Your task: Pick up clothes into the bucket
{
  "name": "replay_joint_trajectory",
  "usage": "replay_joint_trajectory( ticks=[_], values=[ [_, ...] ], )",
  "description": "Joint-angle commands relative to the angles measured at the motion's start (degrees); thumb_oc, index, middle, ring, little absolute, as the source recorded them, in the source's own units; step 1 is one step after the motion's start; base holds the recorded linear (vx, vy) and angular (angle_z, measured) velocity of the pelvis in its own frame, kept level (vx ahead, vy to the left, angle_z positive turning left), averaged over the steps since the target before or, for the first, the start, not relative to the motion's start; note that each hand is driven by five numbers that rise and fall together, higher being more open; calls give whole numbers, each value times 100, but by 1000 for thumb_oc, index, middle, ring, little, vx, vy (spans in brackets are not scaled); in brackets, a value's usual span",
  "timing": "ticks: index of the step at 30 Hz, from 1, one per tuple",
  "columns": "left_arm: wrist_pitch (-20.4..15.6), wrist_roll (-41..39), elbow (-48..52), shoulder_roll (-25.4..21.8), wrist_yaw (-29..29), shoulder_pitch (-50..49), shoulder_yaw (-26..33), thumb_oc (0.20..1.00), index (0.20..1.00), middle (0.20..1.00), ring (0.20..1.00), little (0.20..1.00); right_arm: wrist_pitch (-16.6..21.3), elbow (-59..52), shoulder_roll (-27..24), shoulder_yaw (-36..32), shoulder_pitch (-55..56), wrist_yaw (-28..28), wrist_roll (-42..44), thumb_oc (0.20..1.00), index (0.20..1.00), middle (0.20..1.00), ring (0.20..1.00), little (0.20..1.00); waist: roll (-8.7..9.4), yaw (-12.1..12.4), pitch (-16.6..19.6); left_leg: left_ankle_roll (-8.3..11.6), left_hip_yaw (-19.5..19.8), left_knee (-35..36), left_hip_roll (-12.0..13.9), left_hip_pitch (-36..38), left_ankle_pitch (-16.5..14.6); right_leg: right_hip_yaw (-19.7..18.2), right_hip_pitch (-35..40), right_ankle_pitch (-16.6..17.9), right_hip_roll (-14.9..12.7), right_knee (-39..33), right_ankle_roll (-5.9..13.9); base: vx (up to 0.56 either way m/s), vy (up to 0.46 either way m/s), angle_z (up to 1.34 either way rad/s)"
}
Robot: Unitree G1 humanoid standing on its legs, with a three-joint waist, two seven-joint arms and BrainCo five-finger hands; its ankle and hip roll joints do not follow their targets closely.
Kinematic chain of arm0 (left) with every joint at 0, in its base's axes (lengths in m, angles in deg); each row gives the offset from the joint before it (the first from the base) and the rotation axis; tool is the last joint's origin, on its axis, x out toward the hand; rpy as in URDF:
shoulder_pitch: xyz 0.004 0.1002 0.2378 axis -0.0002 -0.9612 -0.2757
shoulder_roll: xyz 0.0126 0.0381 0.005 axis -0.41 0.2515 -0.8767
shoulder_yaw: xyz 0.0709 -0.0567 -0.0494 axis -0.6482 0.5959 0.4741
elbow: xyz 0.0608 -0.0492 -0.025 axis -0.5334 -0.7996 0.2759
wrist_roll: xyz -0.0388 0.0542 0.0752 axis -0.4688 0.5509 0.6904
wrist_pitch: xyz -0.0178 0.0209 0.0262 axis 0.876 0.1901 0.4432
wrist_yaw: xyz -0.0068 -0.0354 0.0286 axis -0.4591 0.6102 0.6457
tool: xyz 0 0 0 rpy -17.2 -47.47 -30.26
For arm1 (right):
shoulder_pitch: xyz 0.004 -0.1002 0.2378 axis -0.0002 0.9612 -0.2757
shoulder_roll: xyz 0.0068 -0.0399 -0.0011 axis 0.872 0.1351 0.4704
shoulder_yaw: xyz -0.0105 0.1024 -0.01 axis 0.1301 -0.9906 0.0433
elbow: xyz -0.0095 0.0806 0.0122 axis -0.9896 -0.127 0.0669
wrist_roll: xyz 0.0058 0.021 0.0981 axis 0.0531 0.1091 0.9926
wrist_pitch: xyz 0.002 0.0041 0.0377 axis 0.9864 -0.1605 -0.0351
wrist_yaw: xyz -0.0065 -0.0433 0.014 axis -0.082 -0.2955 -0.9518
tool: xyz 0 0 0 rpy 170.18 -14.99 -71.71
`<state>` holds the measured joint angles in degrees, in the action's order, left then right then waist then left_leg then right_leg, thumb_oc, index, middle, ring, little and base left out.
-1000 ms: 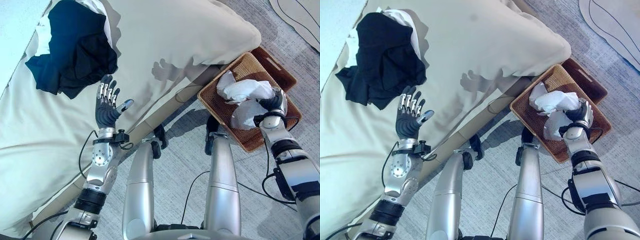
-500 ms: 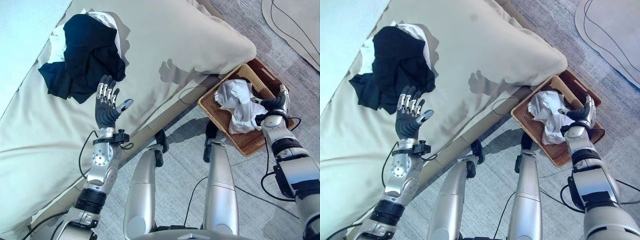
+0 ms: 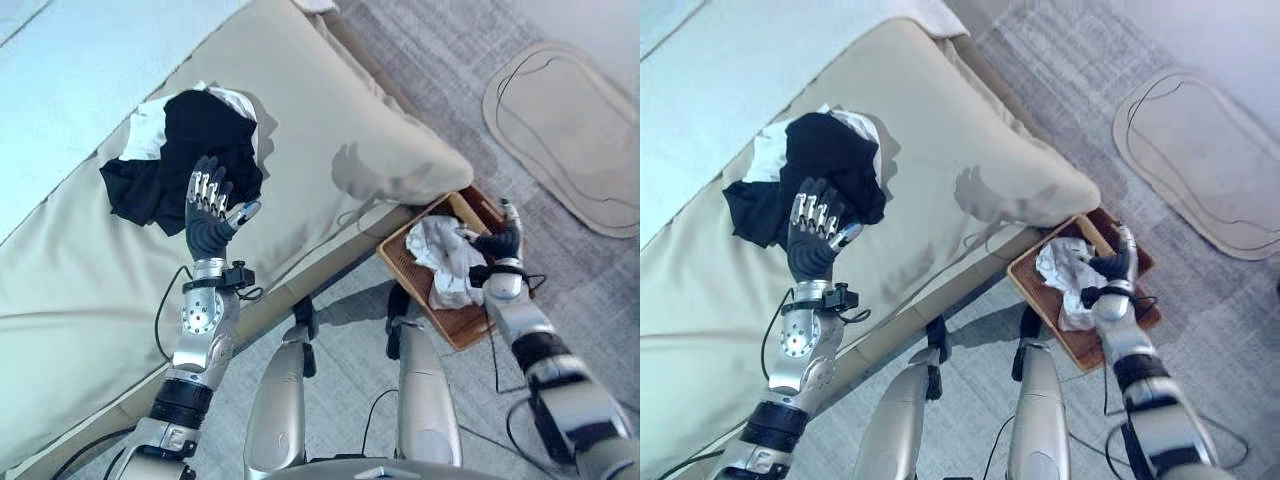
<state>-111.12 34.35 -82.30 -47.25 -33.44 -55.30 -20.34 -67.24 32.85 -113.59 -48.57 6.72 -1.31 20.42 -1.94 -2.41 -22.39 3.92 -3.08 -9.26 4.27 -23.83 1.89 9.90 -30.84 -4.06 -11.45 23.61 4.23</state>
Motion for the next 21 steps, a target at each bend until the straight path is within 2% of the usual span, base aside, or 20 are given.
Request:
replay_joint_trajectory(
  ticks=[1, 2, 4, 5, 7, 10, 12, 16, 17, 21],
  values=[
    [-121, 676, -56, -125, 229, -33, 138, 1000, 1000, 1000, 1000, 1000, 428, -347, -26, -25, 101, 141, -112, 1000, 1000, 1000, 1000, 1000, 92, 6, 189, 261, 134, -123, 266, 121, -54, -124, 708, 849, -260, -1284, 495, 93, -98, 18],
    [-28, 996, -206, -168, 390, 15, 111, 1000, 1000, 1000, 1000, 1000, 532, -750, 67, 52, 252, 267, -29, 1000, 1000, 1000, 1000, 1000, 146, 41, 158, 293, 137, -182, 294, 301, -78, 21, 1013, 843, -286, -1377, 507, 37, -40, 15],
    [16, 1183, -249, -199, 453, 39, 91, 1000, 1000, 1000, 1000, 1000, 550, -872, 108, 66, 315, 305, -6, 1000, 1000, 1000, 1000, 1000, 160, 46, 188, 284, 122, -159, 283, 360, -39, 76, 1105, 879, -321, -1432, 518, 82, 8, 28],
    [146, 1685, -395, -296, 692, 76, 64, 1000, 1000, 1000, 1000, 1000, 581, -1009, 218, 164, 365, 413, 52, 1000, 1000, 1000, 1000, 1000, 163, 106, 248, 262, 117, 25, 287, 630, -42, 153, 1303, 904, -351, -1491, 565, 108, 52, 26],
    [204, 1923, -500, -314, 853, 120, 47, 1000, 1000, 1000, 1000, 1000, 608, -1107, 281, 213, 391, 464, 102, 1000, 1000, 1000, 1000, 1000, 187, 144, 240, 236, 120, 128, 236, 756, -27, 137, 1395, 939, -369, -1513, 584, 71, 81, 11],
    [563, 3047, -1012, -546, 1270, 359, -42, 1000, 1000, 1000, 1000, 1000, 656, -1252, 487, 419, 522, 702, 231, 1000, 1000, 1000, 1000, 1000, 310, 240, 256, 157, 77, 171, 123, 905, -71, 198, 1596, 995, -510, -1561, 658, 76, 149, 5],
    [617, 3244, -1115, -600, 1325, 420, -60, 1000, 1000, 1000, 1000, 1000, 660, -1273, 532, 458, 547, 758, 247, 1000, 1000, 1000, 1000, 1000, 349, 270, 240, 128, 88, 152, 88, 902, -87, 214, 1614, 1004, -549, -1570, 681, 27, 123, 14],
    [795, 3687, -1464, -936, 1667, 944, -87, 1000, 1000, 1000, 1000, 1000, 690, -1325, 700, 742, 393, 868, 427, 1000, 1000, 1000, 1000, 1000, 498, 334, 21, 47, 143, -196, -5, 536, -150, 199, 1367, 1033, -643, -1421, 701, -82, 96, 17],
    [886, 3834, -1451, -1162, 1803, 1178, -37, 1000, 1000, 1000, 1000, 1000, 743, -1440, 732, 858, 325, 910, 554, 1000, 1000, 1000, 1000, 1000, 584, 366, -134, 27, 179, -348, -37, 272, -150, 188, 1202, 1058, -652, -1365, 701, -129, 85, 14],
    [1061, 4070, -1470, -1536, 2117, 1561, 85, 1000, 1000, 1000, 1000, 1000, 780, -1574, 784, 958, 231, 898, 619, 1000, 1000, 1000, 1000, 1000, 718, 377, -336, 25, 241, -482, -46, -179, -116, 235, 884, 1105, -663, -1333, 714, -128, 51, 8]
  ],
)
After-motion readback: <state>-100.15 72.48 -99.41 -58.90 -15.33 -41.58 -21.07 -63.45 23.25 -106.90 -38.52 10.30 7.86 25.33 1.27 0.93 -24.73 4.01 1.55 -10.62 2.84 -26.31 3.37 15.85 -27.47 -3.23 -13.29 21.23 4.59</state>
